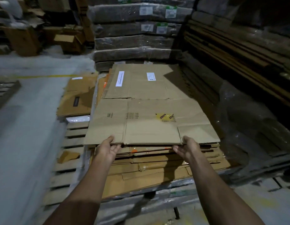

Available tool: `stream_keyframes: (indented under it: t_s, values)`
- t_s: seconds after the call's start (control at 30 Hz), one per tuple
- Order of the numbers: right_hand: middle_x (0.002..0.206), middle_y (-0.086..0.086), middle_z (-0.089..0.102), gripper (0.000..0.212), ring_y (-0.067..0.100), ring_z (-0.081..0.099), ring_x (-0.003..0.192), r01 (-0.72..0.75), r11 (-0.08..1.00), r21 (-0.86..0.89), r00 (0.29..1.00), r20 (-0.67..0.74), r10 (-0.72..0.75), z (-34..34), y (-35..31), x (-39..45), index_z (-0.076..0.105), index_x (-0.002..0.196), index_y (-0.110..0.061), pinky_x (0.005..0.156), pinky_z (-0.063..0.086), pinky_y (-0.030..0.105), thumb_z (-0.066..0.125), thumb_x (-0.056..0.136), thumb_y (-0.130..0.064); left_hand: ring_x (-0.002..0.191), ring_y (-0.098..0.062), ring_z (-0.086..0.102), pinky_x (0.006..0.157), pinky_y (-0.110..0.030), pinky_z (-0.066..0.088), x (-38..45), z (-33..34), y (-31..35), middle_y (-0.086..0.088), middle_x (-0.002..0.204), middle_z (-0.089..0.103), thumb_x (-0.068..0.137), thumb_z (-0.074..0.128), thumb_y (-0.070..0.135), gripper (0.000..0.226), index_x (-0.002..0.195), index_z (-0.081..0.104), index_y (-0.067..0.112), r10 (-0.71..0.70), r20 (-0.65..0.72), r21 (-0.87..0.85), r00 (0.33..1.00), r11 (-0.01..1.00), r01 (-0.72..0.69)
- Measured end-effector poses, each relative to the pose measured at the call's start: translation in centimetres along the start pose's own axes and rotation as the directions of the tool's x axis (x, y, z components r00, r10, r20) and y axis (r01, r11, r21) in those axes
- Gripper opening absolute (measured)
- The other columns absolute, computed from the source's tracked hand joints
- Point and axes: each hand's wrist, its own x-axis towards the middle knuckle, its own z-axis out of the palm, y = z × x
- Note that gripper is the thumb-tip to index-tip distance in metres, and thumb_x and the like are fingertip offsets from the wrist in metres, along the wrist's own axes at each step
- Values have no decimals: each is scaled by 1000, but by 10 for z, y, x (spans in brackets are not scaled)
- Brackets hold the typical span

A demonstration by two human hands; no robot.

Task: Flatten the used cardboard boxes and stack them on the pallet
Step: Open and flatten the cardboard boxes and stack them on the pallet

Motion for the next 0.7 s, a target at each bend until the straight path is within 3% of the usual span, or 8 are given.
stream_keyframes:
  t_s: [0.1, 0.2, 0.37, 0.47, 0.57, 0.7]
  values:
    - [86, 22, 67, 19, 32, 70, 78, 29, 990, -141, 999, -37, -34, -2, -4, 3, 55, 106, -2, 78, 59, 42, 54, 103, -21, 109, -32, 63, 94, -42, 53, -3, 4, -6, -23, 128, 60, 97, 60, 2, 21, 117, 55, 0, 5, -33, 18, 999, 1000, -4]
    - [80, 21, 69, 26, 29, 71, 73, 31, 977, -212, 996, -77, -48, -5, -6, 5, 58, 92, -2, 72, 60, 38, 58, 102, -26, 122, -35, 59, 96, -41, 52, -8, 6, -12, -25, 133, 58, 97, 60, 3, 30, 126, 55, -3, 8, -58, 76, 998, 997, -3]
    - [80, 21, 70, 30, 27, 72, 69, 38, 971, -237, 990, -124, -69, -6, -15, 7, 60, 99, 4, 55, 58, 31, 61, 100, -26, 123, -40, 58, 98, -43, 53, -16, 11, -21, -30, 140, 51, 98, 59, 3, 33, 129, 54, -7, 22, -76, 148, 997, 989, -11]
    - [77, 17, 72, 36, 23, 71, 66, 56, 934, -353, 985, -136, -110, -10, -16, 9, 63, 104, 3, 56, 59, 30, 61, 100, -32, 114, -39, 63, 92, -40, 56, -22, 10, -25, -33, 136, 53, 98, 59, 5, 32, 128, 55, -6, 45, -75, 240, 996, 970, -25]
    - [74, 11, 71, 37, 19, 66, 63, 106, 876, -471, 974, -127, -187, -18, -14, 9, 64, 102, -4, 62, 56, 31, 56, 101, -40, 92, -34, 70, 79, -36, 58, -29, 8, -32, -30, 118, 65, 101, 57, 14, 31, 127, 58, -3, 82, -54, 390, 995, 919, -55]
    - [77, 11, 71, 45, 20, 63, 64, 146, 868, -474, 968, -113, -224, -26, -5, 7, 63, 100, -8, 60, 50, 32, 45, 103, -49, 77, -29, 74, 66, -32, 60, -48, 12, -56, -19, 90, 74, 104, 51, 32, 36, 101, 67, -1, 81, 117, 658, 990, 740, -138]
